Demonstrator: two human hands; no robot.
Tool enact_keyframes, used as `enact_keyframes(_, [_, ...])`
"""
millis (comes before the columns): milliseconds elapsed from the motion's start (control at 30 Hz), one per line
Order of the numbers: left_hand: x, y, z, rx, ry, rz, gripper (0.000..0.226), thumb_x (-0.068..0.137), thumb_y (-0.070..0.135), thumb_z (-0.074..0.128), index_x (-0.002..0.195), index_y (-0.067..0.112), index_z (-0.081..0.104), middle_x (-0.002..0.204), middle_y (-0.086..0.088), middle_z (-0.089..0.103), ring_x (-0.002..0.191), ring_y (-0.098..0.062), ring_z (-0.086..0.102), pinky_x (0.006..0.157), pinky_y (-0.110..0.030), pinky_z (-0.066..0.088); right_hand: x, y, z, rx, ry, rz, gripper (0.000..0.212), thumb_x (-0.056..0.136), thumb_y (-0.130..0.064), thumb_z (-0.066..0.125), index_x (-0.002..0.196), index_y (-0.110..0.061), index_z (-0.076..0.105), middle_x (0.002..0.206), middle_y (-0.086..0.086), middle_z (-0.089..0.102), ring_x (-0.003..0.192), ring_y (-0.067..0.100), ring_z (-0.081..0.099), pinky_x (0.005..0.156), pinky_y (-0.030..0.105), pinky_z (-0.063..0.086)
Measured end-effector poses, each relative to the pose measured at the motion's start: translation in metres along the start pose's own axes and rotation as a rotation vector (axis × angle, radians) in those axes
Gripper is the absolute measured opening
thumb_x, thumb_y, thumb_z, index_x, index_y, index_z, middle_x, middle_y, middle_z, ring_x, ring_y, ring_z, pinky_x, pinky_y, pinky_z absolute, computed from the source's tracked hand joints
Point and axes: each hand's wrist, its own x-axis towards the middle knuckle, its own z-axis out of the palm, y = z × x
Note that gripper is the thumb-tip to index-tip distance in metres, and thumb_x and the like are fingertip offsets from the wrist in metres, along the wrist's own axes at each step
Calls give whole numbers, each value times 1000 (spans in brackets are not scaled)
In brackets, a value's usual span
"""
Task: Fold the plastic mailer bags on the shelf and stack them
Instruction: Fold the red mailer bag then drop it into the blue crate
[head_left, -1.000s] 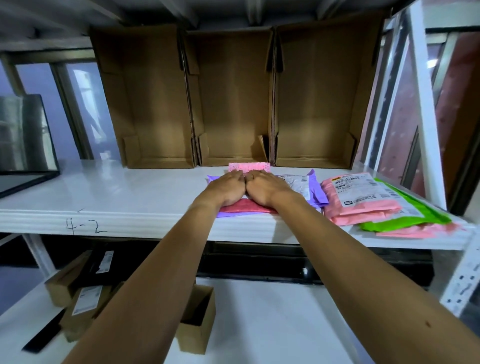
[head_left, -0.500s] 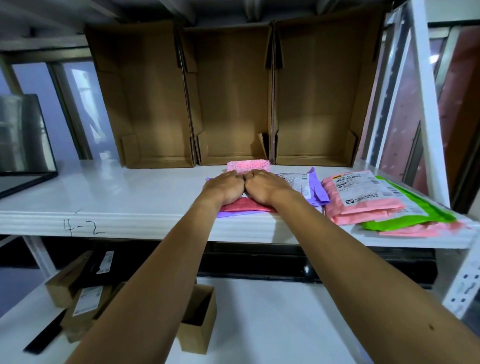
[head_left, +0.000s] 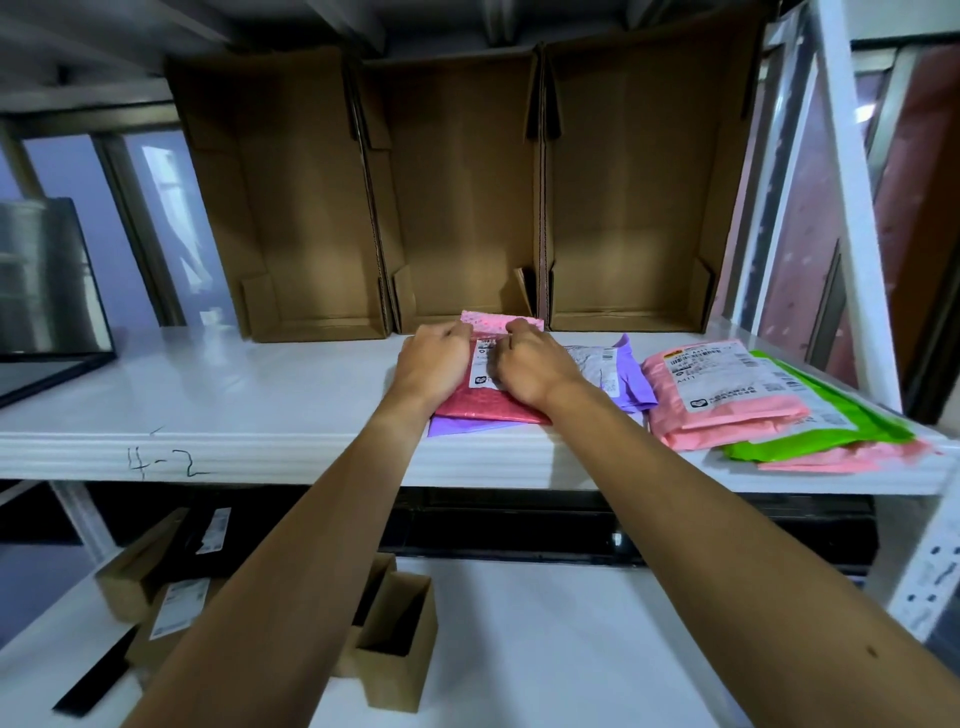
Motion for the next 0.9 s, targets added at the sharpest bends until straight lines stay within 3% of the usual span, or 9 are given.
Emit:
enact_keyframes(133, [-6,2,-3,3,-6,6,33,95,35,46,89,18,74,111,-6,73,111,-27,61,102,-39,46,-4,-4,-4,93,222,-53,34,102,-26,38,129,-8,50,135,15,53,122,34,50,97,40,40])
enact_keyframes(267, [-8,3,-3,114,47,27,47,84,44,41,119,30,69,136,0,61,126,-25,54,109,-41,42,-8,-4,-10,201,432,-53,23,97,-19,45,116,-11,54,120,10,56,110,30,54,96,41,42])
enact_keyframes(400, [-5,-5,-4,215,96,-54,38,92,40,56,125,21,60,137,-5,56,124,-31,54,105,-40,43,-10,-4,-9,117,403,11,24,93,-21,53,115,-10,53,119,11,56,110,31,55,94,42,45])
enact_keyframes(567, [-6,-5,-6,186,86,-84,39,88,46,60,118,22,60,124,-4,64,114,-29,59,99,-42,49,-10,-3,-7,63,370,75,37,92,-23,57,123,-6,47,126,15,52,117,34,51,97,44,44])
enact_keyframes(767, [-7,-4,-5,202,69,-139,52,89,55,60,125,18,54,128,-9,63,119,-32,58,100,-43,48,-12,-3,-5,5,357,169,49,91,-32,60,127,-5,41,128,17,47,115,36,52,95,45,45])
enact_keyframes(900, [-12,-2,-8,168,61,-154,41,87,54,62,114,24,58,124,-7,65,117,-29,59,101,-41,48,-8,-1,-3,38,364,149,48,92,-32,58,128,-4,42,129,18,46,113,40,54,95,47,45])
